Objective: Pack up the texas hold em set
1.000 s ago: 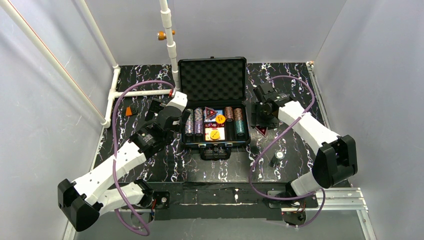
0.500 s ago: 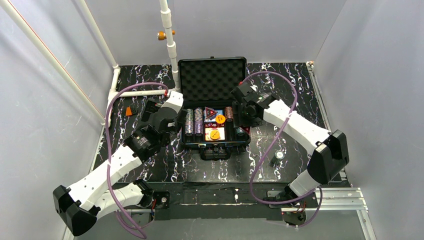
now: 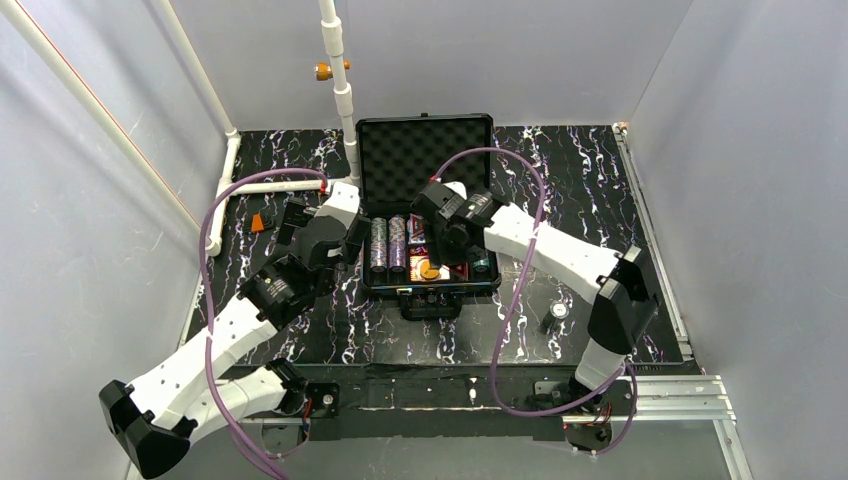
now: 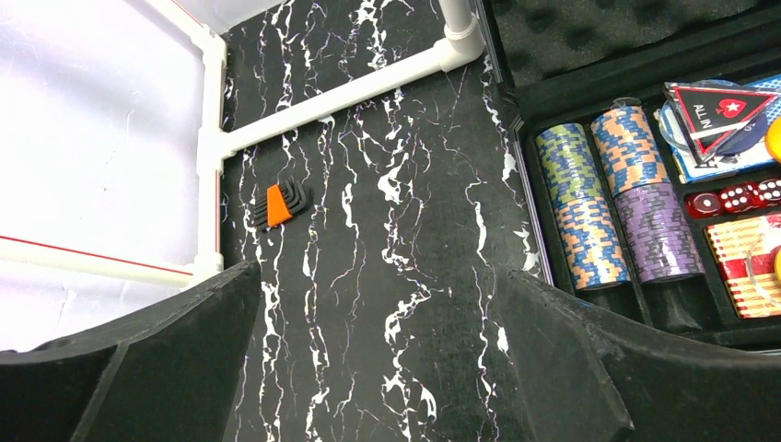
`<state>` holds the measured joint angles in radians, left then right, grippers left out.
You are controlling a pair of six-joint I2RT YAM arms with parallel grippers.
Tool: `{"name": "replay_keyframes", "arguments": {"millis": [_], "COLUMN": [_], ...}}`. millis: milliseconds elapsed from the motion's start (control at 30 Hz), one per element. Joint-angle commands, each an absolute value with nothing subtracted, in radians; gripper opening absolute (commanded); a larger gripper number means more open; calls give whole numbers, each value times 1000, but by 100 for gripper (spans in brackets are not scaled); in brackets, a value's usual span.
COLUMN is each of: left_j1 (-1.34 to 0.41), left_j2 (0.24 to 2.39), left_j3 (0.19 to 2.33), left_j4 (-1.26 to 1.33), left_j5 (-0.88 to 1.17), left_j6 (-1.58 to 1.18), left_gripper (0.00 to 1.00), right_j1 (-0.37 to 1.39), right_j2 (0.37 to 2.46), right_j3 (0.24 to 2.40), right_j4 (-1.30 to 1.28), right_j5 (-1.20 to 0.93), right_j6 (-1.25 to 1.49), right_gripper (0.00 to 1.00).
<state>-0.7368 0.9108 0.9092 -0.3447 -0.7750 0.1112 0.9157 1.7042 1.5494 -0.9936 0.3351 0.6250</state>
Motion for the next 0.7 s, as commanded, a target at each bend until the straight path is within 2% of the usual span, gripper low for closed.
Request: {"name": "replay_keyframes", "arguments": {"millis": [0,667], "left_j1": [-741,-740], "left_j2": [879,848], "left_j3": [900,898], "left_j4": [-351,-353], "left_j5": [-816,-810], "left_j6": [102,99], "left_gripper": [99,99], "right_j1": [962,1078], "right_j2": [1739,1908], "right_j3": [1616,1723], "right_j4": [-1009,-1009], "right_j5": [361,378], "right_j6": [663,691], "right_gripper": [62,62]}}
